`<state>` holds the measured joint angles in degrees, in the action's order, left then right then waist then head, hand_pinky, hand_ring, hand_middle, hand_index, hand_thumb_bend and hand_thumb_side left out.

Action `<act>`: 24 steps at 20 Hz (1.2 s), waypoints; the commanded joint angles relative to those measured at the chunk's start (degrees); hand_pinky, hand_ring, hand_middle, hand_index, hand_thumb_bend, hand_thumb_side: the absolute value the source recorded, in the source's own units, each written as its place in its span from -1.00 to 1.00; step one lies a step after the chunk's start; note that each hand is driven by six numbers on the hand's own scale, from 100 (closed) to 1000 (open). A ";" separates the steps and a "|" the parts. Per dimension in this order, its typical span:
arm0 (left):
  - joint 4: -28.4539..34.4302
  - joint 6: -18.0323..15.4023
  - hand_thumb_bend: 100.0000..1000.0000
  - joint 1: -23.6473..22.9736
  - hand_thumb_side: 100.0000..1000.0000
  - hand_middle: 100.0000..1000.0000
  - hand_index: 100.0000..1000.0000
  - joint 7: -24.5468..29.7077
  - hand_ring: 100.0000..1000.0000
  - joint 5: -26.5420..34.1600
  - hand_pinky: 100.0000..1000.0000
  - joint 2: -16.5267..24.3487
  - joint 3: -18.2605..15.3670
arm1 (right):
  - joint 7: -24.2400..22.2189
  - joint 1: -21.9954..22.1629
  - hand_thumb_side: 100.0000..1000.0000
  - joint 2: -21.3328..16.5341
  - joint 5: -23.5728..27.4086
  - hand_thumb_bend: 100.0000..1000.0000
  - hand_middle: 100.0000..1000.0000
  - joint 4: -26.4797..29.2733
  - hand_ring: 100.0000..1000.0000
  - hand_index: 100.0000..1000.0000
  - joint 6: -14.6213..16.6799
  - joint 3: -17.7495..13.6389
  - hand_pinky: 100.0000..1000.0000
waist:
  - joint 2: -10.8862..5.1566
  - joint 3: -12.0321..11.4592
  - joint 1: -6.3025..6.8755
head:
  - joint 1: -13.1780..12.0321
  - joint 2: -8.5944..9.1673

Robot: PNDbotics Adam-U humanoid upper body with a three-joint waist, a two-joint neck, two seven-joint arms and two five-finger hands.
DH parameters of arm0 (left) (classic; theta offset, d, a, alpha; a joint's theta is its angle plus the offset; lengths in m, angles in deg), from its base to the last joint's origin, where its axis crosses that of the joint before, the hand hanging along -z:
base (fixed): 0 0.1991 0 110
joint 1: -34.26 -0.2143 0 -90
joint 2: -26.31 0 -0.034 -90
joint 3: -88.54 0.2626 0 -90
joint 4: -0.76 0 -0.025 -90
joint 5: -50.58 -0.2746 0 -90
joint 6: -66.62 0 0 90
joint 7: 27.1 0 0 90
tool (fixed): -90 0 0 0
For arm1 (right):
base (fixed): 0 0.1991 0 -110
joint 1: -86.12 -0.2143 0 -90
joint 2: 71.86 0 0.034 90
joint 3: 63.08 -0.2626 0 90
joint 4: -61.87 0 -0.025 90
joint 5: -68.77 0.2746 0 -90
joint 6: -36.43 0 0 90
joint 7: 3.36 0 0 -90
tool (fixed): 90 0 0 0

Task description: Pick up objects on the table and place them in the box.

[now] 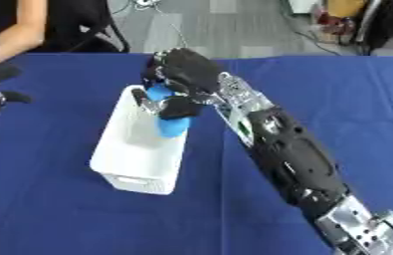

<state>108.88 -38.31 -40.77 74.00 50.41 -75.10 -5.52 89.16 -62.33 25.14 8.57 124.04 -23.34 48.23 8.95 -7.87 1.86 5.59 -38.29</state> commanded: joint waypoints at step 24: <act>0.51 -0.05 1.00 0.70 0.88 0.95 0.75 0.38 0.66 -0.21 0.22 0.30 -0.04 | -4.23 1.16 1.00 -6.85 7.03 0.18 0.90 10.61 0.94 1.00 5.20 1.44 1.00 | -1.08 0.48 -0.28 | -0.26 0.13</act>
<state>108.86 -38.20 -40.75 74.30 50.37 -75.10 -5.51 84.83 -60.57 19.51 15.22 133.33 -17.83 49.93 8.92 -7.44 1.55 5.51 -38.29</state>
